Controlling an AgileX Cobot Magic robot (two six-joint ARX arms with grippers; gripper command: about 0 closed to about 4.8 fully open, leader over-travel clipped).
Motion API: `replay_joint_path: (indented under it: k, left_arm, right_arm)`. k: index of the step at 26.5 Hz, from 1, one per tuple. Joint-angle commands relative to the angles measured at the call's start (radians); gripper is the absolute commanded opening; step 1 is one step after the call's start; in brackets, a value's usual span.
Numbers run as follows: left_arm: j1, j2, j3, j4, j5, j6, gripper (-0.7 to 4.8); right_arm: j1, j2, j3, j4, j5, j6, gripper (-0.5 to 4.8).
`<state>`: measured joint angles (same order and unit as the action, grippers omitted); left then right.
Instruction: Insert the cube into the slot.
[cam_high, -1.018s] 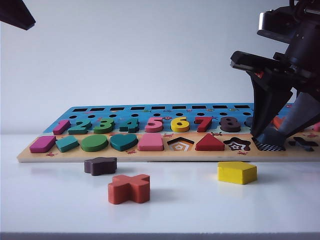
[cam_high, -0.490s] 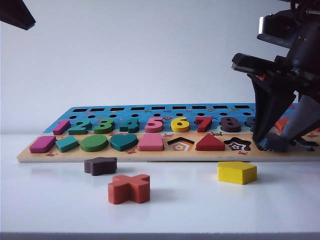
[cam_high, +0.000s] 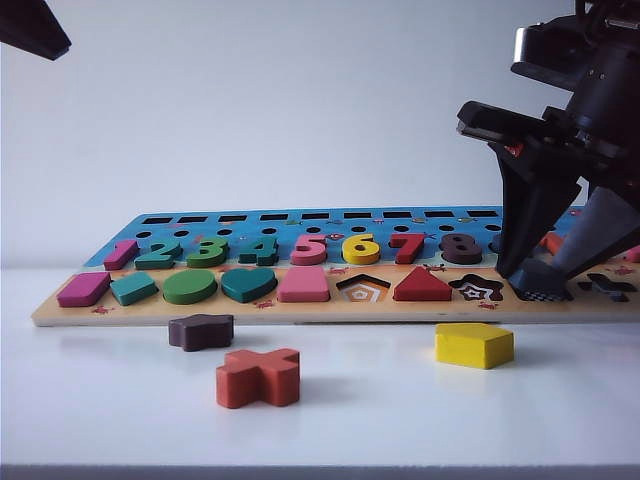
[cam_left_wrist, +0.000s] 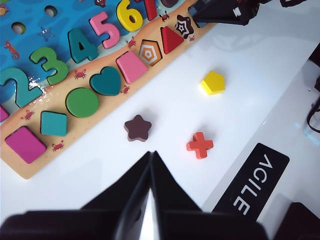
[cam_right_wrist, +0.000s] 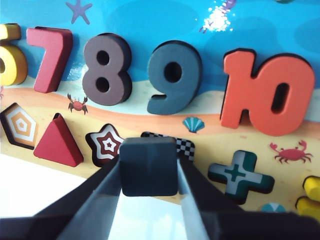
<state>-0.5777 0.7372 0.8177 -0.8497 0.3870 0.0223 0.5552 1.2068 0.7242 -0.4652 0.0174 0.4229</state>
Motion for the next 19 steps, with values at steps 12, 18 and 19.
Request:
replay_joint_path:
  k: [12,18,19]
  left_arm:
    - [0.001,0.001,0.003,0.014,0.006,0.004,0.1]
    - [0.001,0.001,0.003,0.014,0.006,0.004,0.1]
    - [0.001,0.001,0.003,0.014,0.006,0.004,0.1]
  right_arm:
    - [0.0,-0.037,0.006,-0.017,0.005,-0.001,2.08]
    - [0.0,-0.042,0.006,-0.082,0.008,-0.001,2.2]
    - [0.0,-0.042,0.006,-0.079,0.009,-0.001,2.21]
